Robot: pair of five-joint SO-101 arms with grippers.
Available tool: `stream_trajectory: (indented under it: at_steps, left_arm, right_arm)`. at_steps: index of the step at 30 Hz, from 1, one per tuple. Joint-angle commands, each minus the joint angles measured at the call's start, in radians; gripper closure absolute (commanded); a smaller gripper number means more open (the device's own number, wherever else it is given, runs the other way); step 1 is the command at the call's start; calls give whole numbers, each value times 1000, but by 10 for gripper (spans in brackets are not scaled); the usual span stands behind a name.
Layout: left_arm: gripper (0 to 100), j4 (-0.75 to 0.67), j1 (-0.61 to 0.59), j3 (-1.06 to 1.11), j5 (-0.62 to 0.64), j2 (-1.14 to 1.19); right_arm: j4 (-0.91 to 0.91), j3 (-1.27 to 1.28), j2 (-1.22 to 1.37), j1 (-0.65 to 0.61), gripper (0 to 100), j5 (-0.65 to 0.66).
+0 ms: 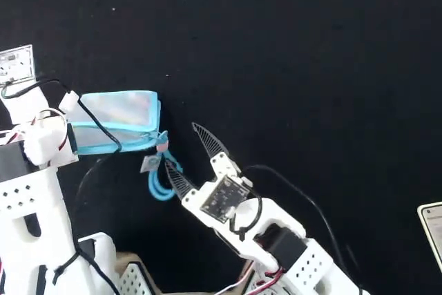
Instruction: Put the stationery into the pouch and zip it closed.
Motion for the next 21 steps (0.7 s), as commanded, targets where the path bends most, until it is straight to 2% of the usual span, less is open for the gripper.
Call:
stream_trajectory:
  at_steps: [1,8,12,15,21]
  left_arm:
    - [970,-15,-21,-27,12,2]
    - [970,-15,-21,-24,12,2]
    - [970,-12,-21,-24,12,2]
    - [970,-11,-21,-24,12,2]
    - [970,-11,-21,-22,12,2]
  right_arm:
    - [-48,-18,53,-12,727,12]
    - [-52,-205,288,-40,724,-117]
    - [-68,-303,518,-34,724,-121]
    - [-170,-329,685,-34,725,-121]
    - [-486,-332,960,-21,726,-121]
